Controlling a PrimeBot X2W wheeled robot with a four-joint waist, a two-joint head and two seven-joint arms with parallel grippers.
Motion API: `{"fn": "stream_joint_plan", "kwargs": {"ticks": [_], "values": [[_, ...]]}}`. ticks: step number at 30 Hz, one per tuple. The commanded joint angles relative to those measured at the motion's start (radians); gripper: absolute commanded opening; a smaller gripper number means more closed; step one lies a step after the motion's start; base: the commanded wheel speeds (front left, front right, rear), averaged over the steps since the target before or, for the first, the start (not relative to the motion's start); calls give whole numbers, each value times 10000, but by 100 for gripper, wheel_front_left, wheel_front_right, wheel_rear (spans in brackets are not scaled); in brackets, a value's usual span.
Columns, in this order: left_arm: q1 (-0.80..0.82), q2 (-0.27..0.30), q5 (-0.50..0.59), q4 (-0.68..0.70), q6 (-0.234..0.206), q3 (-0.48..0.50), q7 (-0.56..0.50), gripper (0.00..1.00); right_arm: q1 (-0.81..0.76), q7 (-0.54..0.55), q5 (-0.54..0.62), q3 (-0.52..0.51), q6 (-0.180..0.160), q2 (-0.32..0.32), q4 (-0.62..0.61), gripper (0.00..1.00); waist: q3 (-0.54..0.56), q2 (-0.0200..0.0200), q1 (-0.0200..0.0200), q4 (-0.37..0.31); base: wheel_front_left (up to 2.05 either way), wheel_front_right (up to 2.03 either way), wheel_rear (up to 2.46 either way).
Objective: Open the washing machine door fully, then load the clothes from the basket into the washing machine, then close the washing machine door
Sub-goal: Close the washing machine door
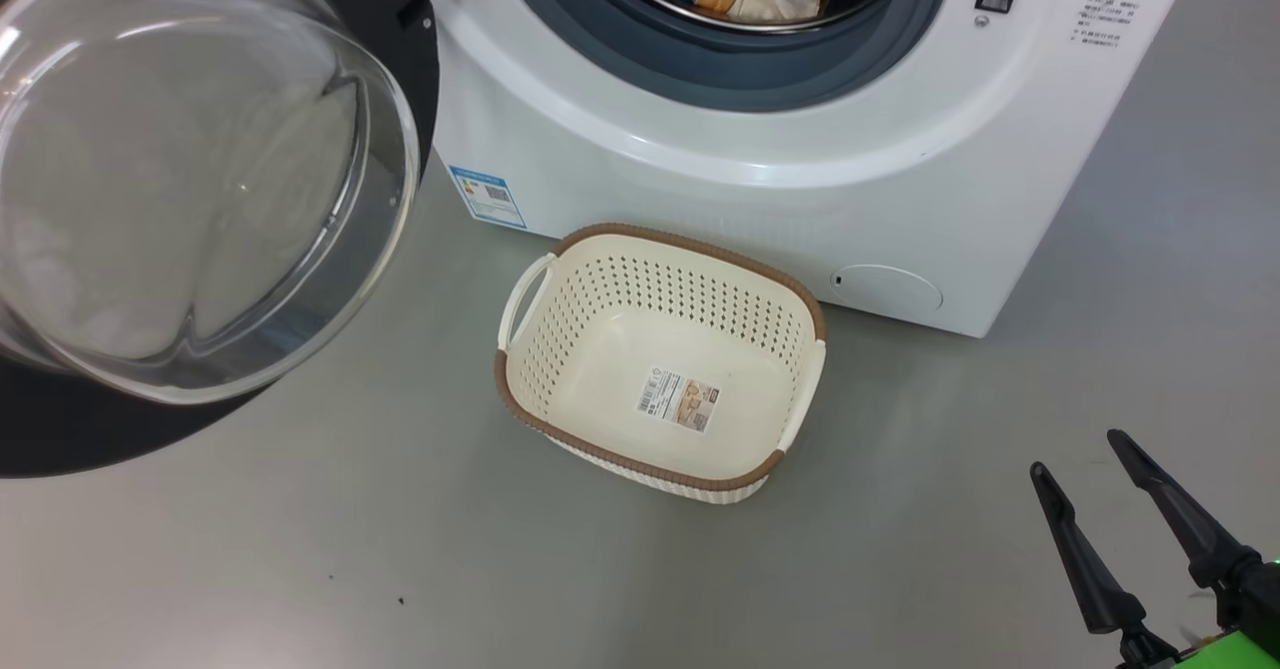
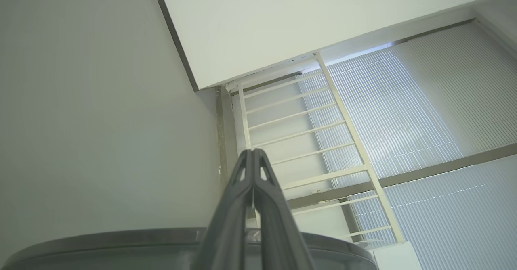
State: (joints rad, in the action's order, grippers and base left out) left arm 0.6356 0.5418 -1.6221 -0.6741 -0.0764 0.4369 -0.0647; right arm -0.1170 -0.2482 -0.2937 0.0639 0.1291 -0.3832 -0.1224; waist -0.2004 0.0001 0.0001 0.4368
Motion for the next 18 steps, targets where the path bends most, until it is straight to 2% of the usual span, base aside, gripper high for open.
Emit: {"fn": "stream_joint_plan", "kwargs": {"ticks": [1, 8, 18], "values": [[239, 829, 47, 176, -32, 118, -145, 0, 281, 13, -56, 154, 16, -291, -287, 100, -176, -1, -1, -51, 0, 0, 0], [0, 859, 133, 409, -338, -189, -720, 0, 329, 75, -155, -20, 16, -572, -467, 100, -655, -1, -1, -255, 0, 0, 0], [-309, 756, 334, 918, -705, -264, -602, 0, 327, 99, -210, -165, 16, -764, -646, 100, -1038, -1, -1, -339, 0, 0, 0]]}}
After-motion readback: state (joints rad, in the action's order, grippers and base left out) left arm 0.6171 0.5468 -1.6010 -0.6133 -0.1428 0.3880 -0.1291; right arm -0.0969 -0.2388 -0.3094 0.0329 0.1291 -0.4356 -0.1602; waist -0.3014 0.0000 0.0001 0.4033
